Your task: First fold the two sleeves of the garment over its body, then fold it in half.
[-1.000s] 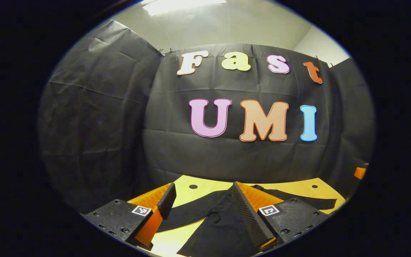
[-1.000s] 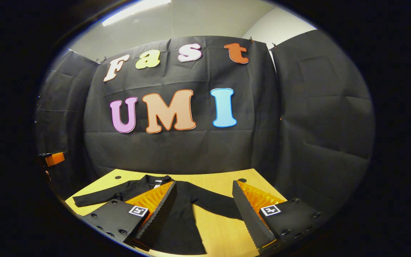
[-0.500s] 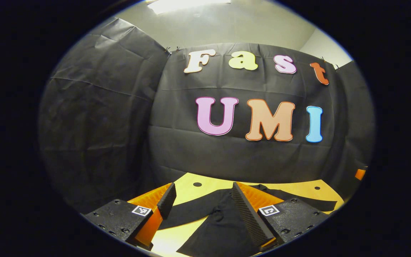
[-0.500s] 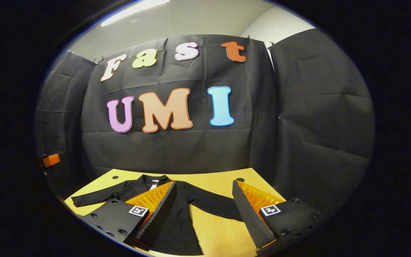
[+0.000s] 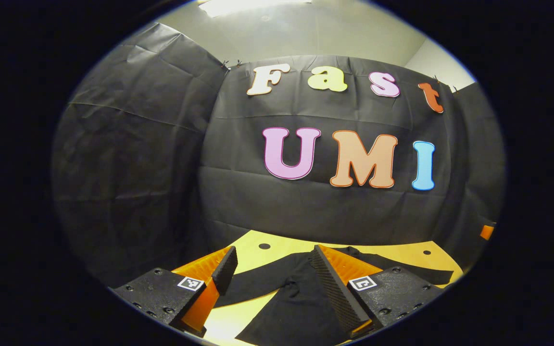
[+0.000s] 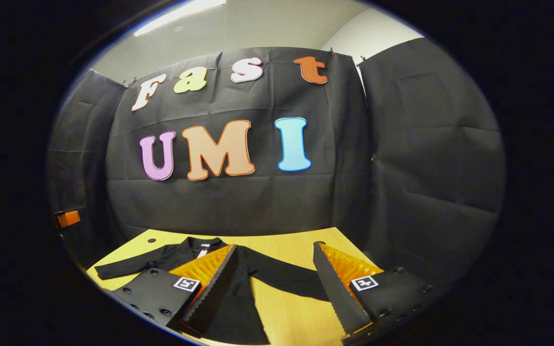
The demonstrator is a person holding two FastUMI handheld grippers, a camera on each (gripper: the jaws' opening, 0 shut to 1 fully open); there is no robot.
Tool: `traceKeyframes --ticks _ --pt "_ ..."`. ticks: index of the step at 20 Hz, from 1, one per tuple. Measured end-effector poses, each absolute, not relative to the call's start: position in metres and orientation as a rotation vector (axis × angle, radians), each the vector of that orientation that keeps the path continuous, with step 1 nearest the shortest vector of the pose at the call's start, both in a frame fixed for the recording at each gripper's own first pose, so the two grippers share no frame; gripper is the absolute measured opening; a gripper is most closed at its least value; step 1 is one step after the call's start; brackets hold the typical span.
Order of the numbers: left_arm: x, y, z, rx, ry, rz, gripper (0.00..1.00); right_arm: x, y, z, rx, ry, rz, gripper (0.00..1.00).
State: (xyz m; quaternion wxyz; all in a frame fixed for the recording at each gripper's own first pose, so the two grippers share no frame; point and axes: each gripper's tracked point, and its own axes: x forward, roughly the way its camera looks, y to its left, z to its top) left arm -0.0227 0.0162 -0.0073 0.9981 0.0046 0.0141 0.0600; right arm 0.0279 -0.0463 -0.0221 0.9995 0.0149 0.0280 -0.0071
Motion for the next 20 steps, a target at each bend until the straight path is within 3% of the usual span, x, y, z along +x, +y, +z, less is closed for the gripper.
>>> traceKeyframes --ticks 20 --pt "-0.039 0.034 -0.021 0.033 0.062 0.247 0.92 0.084 -0.151 -0.055 -0.011 0.118 -0.186 0.98"
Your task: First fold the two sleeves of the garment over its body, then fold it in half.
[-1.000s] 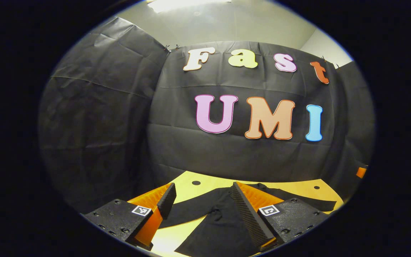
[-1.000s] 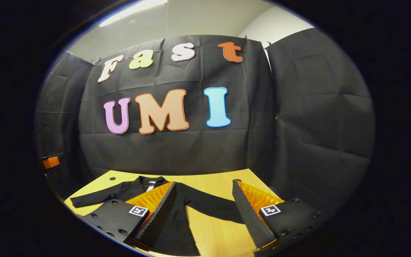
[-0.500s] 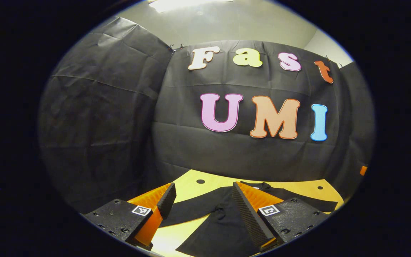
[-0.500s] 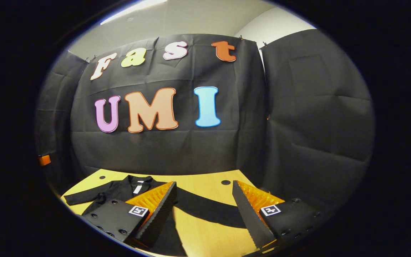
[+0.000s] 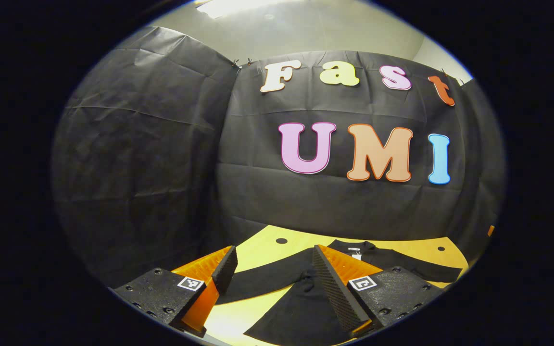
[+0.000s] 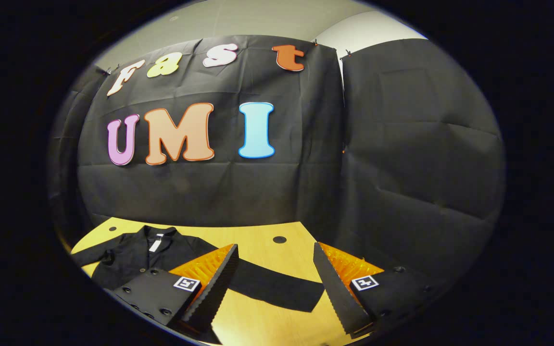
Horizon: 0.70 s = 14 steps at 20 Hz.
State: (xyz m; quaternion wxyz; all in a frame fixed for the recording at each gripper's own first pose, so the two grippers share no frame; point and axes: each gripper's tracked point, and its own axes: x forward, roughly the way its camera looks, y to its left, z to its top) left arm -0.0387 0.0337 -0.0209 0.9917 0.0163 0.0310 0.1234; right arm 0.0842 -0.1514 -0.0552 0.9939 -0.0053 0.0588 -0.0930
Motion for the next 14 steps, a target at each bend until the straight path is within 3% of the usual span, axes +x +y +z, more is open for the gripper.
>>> traceKeyframes --ticks 14 --pt "-0.051 0.024 -0.022 0.085 0.085 0.308 0.92 0.166 -0.192 -0.165 -0.023 0.359 -0.215 1.00"
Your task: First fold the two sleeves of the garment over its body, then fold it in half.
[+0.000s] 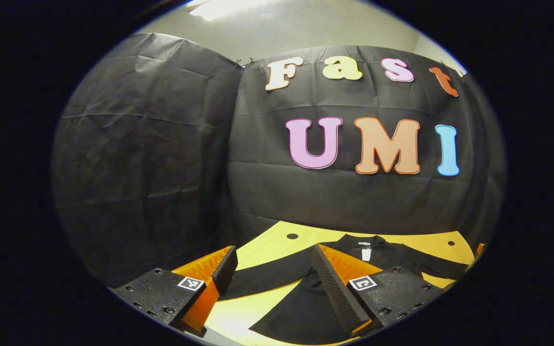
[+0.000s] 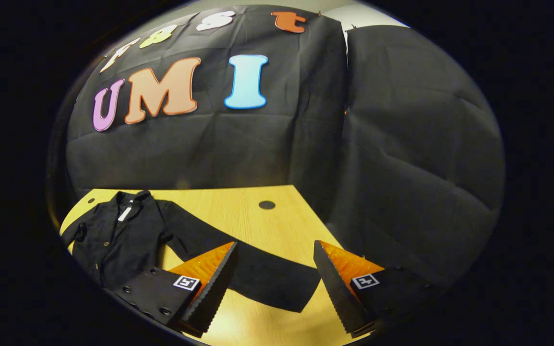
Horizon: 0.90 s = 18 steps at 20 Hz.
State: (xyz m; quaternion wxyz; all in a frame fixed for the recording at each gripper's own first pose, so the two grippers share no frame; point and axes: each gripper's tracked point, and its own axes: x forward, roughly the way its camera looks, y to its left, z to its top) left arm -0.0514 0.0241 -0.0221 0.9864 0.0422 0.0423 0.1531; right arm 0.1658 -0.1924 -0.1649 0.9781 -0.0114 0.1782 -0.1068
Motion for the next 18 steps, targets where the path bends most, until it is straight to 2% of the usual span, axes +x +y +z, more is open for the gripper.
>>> traceKeyframes --ticks 15,18 --pt "-0.057 0.017 -0.025 0.131 0.115 0.313 0.92 0.197 -0.219 -0.284 0.046 0.649 -0.266 1.00" --pt "-0.052 0.014 -0.026 0.145 0.126 0.303 0.92 0.194 -0.223 -0.292 0.105 0.661 -0.272 1.00"
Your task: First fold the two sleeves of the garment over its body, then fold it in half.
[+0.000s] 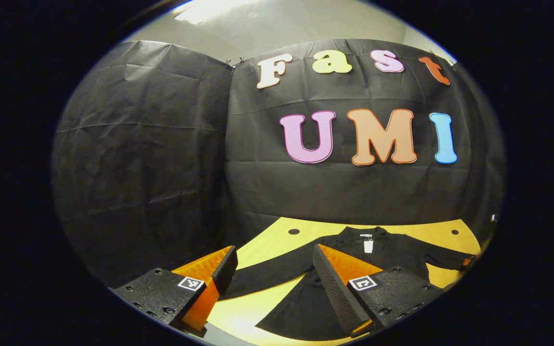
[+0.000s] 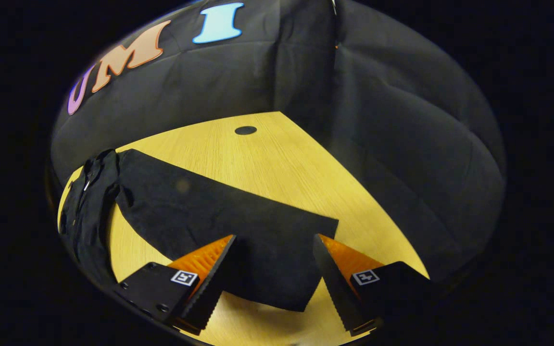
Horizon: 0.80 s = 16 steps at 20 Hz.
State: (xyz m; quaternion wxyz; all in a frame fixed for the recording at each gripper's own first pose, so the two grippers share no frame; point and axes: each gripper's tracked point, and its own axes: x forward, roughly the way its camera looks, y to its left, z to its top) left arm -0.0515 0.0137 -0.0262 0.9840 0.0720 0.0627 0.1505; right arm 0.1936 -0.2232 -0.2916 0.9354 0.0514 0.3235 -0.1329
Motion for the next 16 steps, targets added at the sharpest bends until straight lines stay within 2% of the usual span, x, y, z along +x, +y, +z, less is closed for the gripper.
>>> traceKeyframes --ticks 9,11,12,13,15,16 --pt "-0.046 0.003 -0.029 0.167 0.133 0.275 0.93 0.196 -0.226 -0.295 0.081 0.601 -0.263 1.00" --pt "-0.047 0.004 -0.028 0.165 0.132 0.277 0.92 0.194 -0.230 -0.295 0.082 0.598 -0.248 0.96" --pt "-0.048 0.004 -0.029 0.164 0.132 0.279 0.91 0.192 -0.236 -0.292 0.079 0.598 -0.243 0.85" --pt "-0.049 0.005 -0.029 0.163 0.133 0.281 0.92 0.191 -0.238 -0.291 0.077 0.599 -0.241 0.79" --pt "-0.050 0.006 -0.030 0.157 0.135 0.285 0.92 0.191 -0.234 -0.289 0.094 0.602 -0.228 0.75" --pt "-0.052 0.007 -0.031 0.153 0.135 0.286 0.91 0.192 -0.236 -0.287 0.097 0.601 -0.223 0.66"
